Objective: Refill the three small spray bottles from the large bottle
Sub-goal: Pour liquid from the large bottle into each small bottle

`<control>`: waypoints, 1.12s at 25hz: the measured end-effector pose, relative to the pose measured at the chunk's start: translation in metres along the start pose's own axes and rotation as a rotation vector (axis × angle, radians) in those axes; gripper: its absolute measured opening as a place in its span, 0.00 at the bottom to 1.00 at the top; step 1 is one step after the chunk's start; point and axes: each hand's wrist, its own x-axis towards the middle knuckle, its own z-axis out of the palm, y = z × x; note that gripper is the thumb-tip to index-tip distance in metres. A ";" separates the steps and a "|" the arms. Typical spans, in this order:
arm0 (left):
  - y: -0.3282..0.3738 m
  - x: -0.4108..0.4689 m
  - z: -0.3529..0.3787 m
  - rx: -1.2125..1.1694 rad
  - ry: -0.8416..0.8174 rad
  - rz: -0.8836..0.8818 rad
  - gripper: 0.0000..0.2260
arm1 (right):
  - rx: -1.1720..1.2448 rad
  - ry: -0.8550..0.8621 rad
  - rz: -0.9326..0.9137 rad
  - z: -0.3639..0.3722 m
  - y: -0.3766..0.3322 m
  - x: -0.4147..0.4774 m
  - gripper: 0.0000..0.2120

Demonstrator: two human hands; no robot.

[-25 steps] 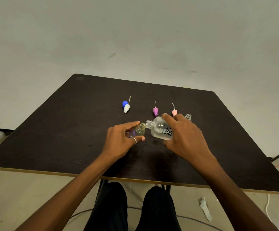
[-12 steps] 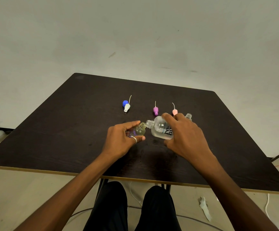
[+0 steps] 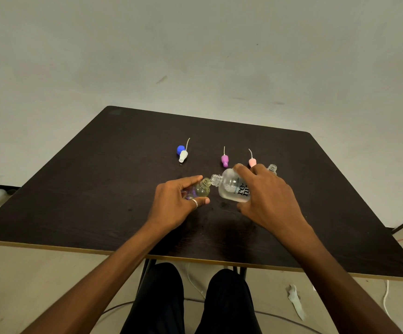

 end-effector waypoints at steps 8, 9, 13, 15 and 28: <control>-0.001 0.000 0.001 -0.002 -0.008 -0.013 0.29 | -0.012 -0.002 0.003 0.000 0.000 -0.001 0.33; -0.001 0.000 0.001 -0.003 -0.008 -0.013 0.29 | -0.012 -0.001 0.004 0.000 0.000 0.000 0.33; -0.001 0.000 0.002 0.002 -0.011 -0.014 0.29 | -0.012 0.001 -0.004 0.000 0.001 -0.001 0.33; -0.001 0.000 0.001 0.011 -0.013 -0.015 0.29 | -0.018 0.001 -0.006 0.000 0.001 -0.001 0.34; -0.002 -0.001 0.002 0.012 -0.012 -0.008 0.29 | -0.031 0.005 -0.004 0.001 0.001 0.000 0.34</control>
